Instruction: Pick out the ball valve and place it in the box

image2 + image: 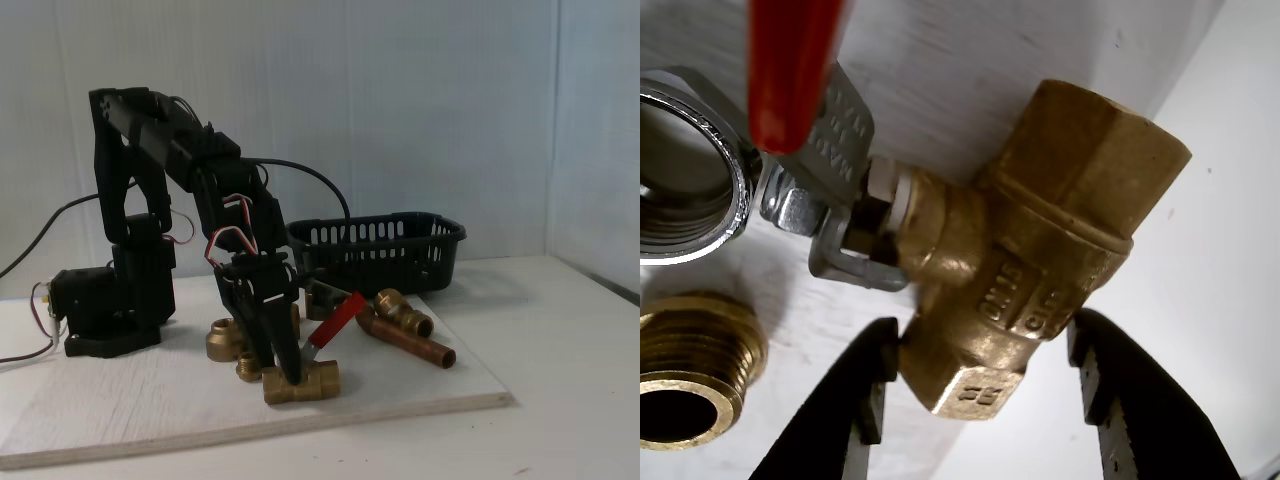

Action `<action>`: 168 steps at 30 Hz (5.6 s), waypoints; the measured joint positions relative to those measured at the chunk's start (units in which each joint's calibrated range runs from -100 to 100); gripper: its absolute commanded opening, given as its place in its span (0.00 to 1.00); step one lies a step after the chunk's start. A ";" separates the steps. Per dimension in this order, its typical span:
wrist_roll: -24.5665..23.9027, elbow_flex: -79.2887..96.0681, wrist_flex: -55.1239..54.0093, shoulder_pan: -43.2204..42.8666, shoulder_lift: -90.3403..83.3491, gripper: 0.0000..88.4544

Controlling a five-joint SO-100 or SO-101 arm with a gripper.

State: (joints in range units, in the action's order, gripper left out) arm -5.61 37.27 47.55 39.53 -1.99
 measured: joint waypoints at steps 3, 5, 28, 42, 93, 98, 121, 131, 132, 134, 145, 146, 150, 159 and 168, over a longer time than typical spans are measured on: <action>0.00 0.00 0.00 0.00 0.00 0.19; 0.00 0.00 -0.09 0.00 0.00 0.20; 0.46 3.99 -3.10 0.07 0.08 0.26; 0.46 3.99 -3.44 0.15 0.08 0.18; 2.01 3.99 -3.44 0.07 0.08 0.07; 2.01 3.99 -3.44 0.07 0.08 0.07; 2.01 1.82 2.49 0.00 0.17 0.07; 2.38 -4.81 7.65 -0.22 0.34 0.08; 2.22 -6.08 8.00 -0.22 0.34 0.08; 1.81 -8.08 8.51 -0.44 0.25 0.08; 1.96 -13.16 13.84 -1.48 0.34 0.08; 1.96 -13.62 14.45 -1.48 0.34 0.08; 1.96 -15.34 16.34 -1.04 0.34 0.08; 1.96 -16.52 16.85 -1.33 0.34 0.08; 1.70 -23.79 23.47 -2.82 0.42 0.08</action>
State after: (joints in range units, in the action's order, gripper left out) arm -3.90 13.48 71.02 36.72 -1.57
